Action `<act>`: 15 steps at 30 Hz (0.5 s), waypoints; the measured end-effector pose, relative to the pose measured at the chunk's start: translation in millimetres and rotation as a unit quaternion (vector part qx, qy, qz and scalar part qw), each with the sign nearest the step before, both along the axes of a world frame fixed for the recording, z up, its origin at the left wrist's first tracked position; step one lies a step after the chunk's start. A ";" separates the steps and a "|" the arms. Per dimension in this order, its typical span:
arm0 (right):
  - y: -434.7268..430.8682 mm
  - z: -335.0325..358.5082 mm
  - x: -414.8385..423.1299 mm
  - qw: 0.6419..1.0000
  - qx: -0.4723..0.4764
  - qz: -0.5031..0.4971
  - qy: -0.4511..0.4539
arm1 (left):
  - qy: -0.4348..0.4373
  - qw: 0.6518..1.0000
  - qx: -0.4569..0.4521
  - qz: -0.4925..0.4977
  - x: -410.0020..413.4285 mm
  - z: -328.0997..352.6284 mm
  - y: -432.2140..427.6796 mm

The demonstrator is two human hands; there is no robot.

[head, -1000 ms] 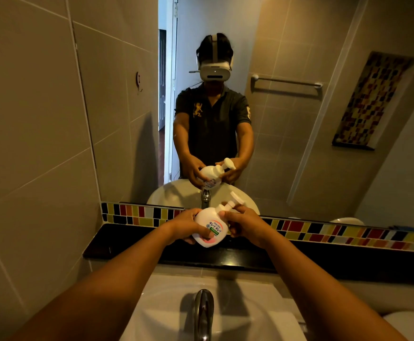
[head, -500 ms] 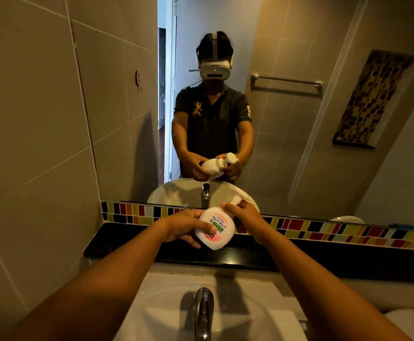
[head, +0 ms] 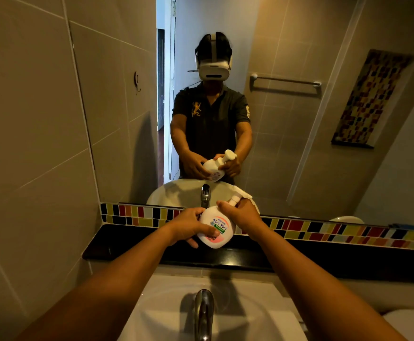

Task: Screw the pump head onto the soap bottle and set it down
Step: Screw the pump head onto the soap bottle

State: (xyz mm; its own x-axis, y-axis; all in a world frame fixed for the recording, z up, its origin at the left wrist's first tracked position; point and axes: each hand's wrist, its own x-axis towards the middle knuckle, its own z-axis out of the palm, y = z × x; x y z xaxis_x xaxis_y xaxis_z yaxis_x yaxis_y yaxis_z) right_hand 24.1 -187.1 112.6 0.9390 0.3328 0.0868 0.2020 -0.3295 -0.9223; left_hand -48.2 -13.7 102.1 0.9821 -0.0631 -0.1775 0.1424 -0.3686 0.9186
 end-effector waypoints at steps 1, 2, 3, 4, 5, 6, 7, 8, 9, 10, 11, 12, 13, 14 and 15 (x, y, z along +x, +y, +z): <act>-0.1 0.1 0.6 1.000 -0.002 -0.006 0.001 | -0.009 1.000 0.004 0.007 -0.4 -1.1 -2.1; -0.4 0.2 1.0 1.000 -0.002 -0.011 0.004 | -0.017 1.000 0.010 0.016 -0.6 -2.5 -4.2; -0.8 0.4 1.2 1.000 0.000 -0.015 0.008 | -0.024 0.999 0.015 0.025 -0.5 -4.0 -6.5; -1.3 -0.3 1.5 1.000 0.003 -0.019 0.012 | -0.030 0.999 0.021 0.035 -0.4 -5.9 -8.9; -1.5 -0.7 1.1 1.000 0.005 -0.022 0.013 | -0.035 0.998 0.026 0.045 -0.2 -8.1 -11.3; -1.7 -1.7 0.8 0.999 0.008 -0.027 0.015 | -0.040 0.997 0.032 0.056 0.0 -10.6 -13.9; -2.2 -3.1 0.4 0.999 0.012 -0.031 0.018 | -0.045 0.996 0.037 0.065 0.3 -12.8 -16.5; -2.2 -4.2 0.2 0.999 0.017 -0.035 0.021 | -0.050 0.995 0.043 0.072 0.5 -14.6 -18.6; -2.6 -5.5 0.1 0.999 0.021 -0.037 0.022 | -0.055 0.994 0.048 0.078 0.6 -16.3 -20.3; -2.7 -6.2 0.3 0.999 0.025 -0.040 0.022 | -0.059 0.994 0.050 0.080 0.5 -17.0 -21.1; -2.9 -6.4 0.2 0.998 0.028 -0.041 0.024 | -0.059 0.994 0.048 0.079 0.2 -17.3 -21.1; -3.0 -6.3 0.2 0.998 0.031 -0.040 0.025 | -0.056 0.995 0.042 0.073 -0.1 -17.4 -20.1; -2.8 -6.1 0.0 0.998 0.034 -0.036 0.026 | -0.051 0.996 0.030 0.064 -0.2 -17.0 -18.6; -2.7 -5.9 -1.2 0.999 0.039 -0.028 0.025 | -0.043 0.997 0.016 0.056 -0.8 -16.6 -16.5; -2.5 -4.9 -3.1 0.998 0.047 -0.017 0.025 | -0.035 0.998 0.002 0.049 -1.1 -15.8 -14.2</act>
